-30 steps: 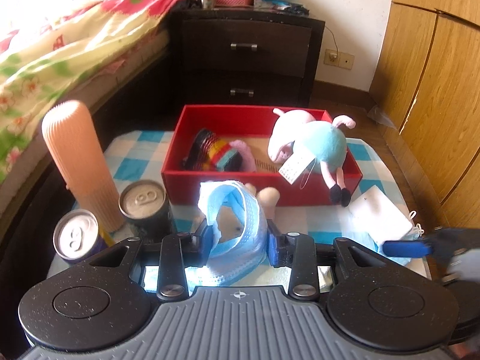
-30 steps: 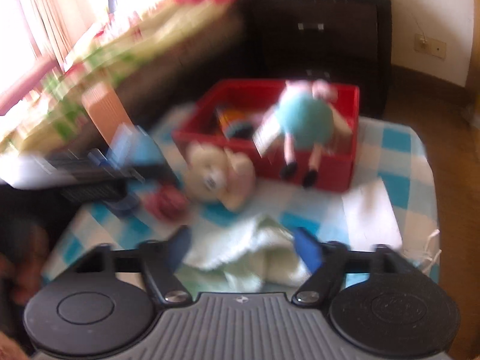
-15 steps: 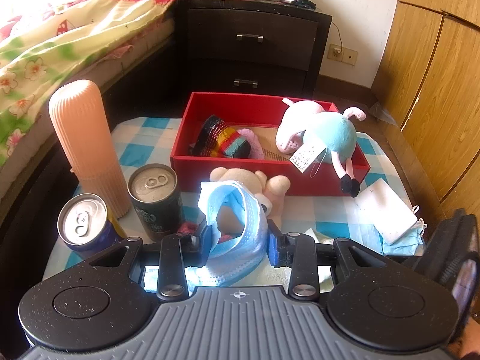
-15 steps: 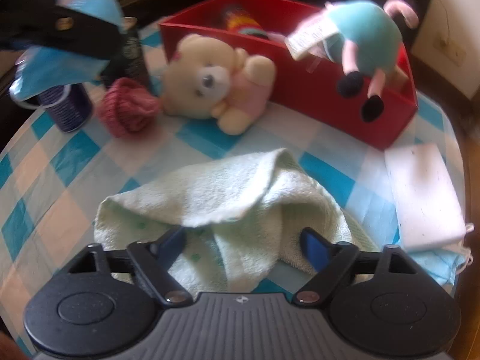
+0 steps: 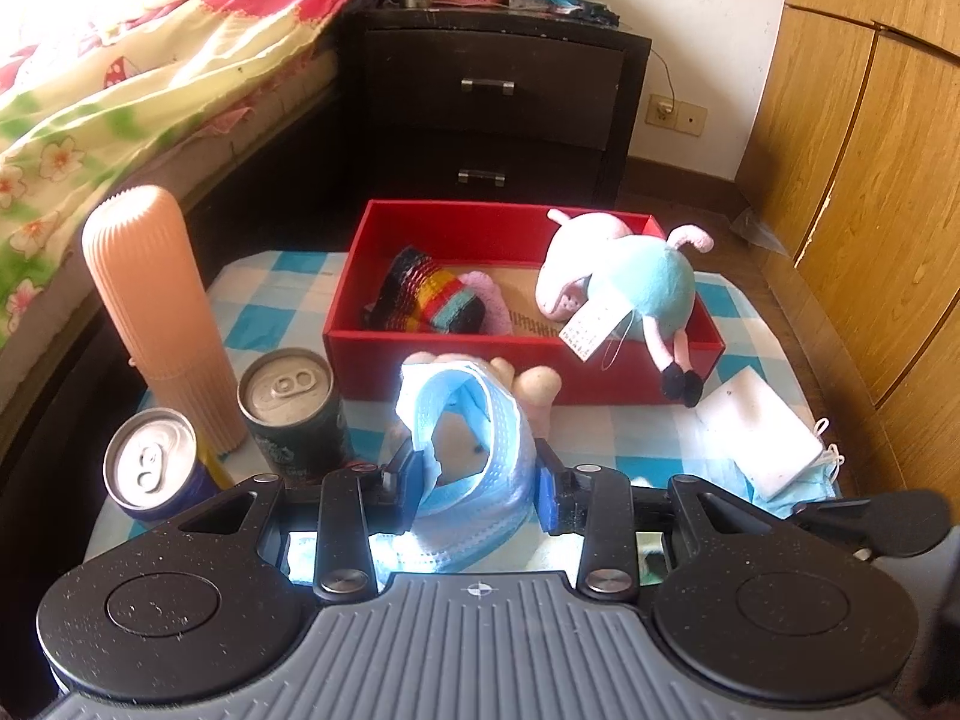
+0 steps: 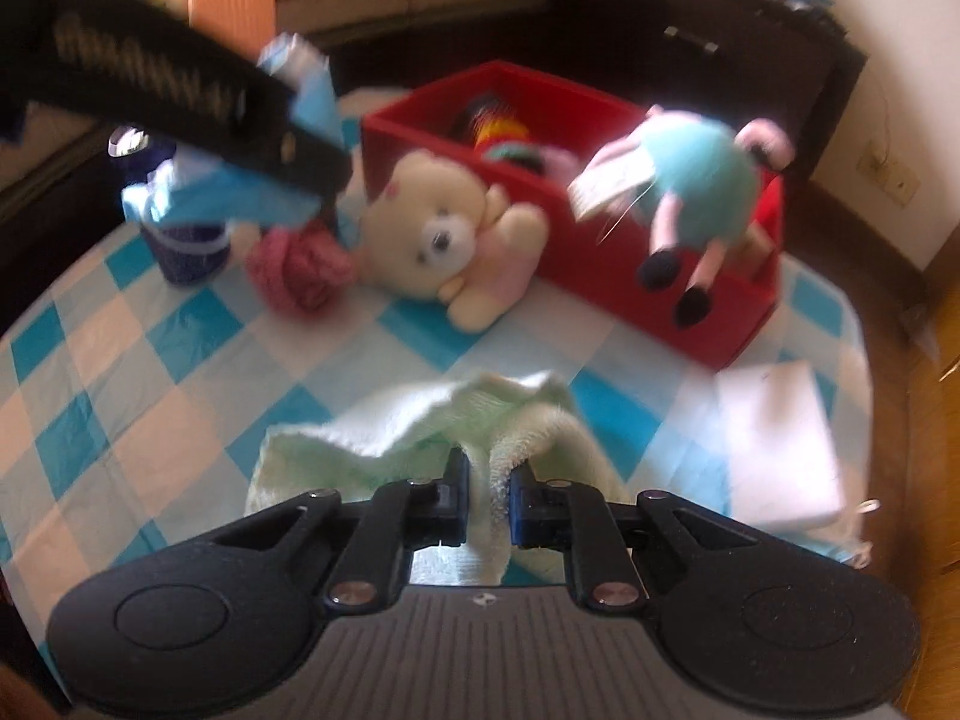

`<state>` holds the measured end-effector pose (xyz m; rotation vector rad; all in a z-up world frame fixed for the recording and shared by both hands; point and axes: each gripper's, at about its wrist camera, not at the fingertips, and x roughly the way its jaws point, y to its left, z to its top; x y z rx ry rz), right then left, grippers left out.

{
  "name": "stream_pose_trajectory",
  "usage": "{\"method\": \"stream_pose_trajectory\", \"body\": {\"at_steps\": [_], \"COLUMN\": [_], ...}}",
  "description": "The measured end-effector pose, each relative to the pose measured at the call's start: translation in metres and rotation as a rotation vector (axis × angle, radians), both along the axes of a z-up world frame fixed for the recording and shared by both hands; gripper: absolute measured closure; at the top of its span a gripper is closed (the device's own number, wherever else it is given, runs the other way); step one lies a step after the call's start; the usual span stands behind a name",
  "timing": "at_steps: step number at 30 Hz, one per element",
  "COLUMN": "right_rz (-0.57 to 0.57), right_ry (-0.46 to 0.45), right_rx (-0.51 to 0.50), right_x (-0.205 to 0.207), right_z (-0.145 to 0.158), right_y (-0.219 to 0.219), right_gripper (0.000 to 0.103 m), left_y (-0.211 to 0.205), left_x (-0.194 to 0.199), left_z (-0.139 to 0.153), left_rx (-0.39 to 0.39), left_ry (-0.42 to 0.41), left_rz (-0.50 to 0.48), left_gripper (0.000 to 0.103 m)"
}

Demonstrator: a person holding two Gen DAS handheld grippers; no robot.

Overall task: Organize soft objects
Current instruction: 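Carry the blue mask and the green towel over the red box with both tools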

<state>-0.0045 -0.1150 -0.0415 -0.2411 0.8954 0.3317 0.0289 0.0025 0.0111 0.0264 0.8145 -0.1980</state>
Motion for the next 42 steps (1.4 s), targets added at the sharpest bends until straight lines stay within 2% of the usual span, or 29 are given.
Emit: {"method": "stream_pose_trajectory", "body": {"at_steps": [6, 13, 20, 26, 34, 42], "right_rz": [-0.032, -0.052, -0.114, -0.172, -0.207, -0.265], "right_ry": [-0.078, -0.193, -0.264, -0.323, -0.394, -0.436], "right_rx": [0.014, -0.014, 0.066, 0.141, 0.192, 0.239], "right_x": [-0.001, -0.006, 0.000, 0.007, 0.018, 0.044], "right_z": [0.023, 0.045, 0.075, 0.099, 0.119, 0.130], "right_y": [-0.010, -0.014, -0.031, -0.046, -0.051, -0.063], "right_gripper": [0.103, 0.103, 0.103, 0.103, 0.103, 0.103], "left_y": [-0.005, -0.010, -0.010, -0.017, -0.031, -0.032], "left_x": [0.003, 0.005, 0.009, 0.016, 0.032, 0.060], "left_z": [0.003, 0.003, 0.014, 0.024, 0.033, 0.036], "left_rx": [0.000, 0.001, -0.011, 0.007, 0.030, 0.019], "left_ry": [-0.008, -0.011, -0.041, -0.086, -0.133, -0.142], "left_rz": [-0.002, -0.010, -0.006, -0.002, -0.007, 0.012], "left_gripper": [0.065, 0.064, 0.065, 0.065, 0.065, 0.065]}}
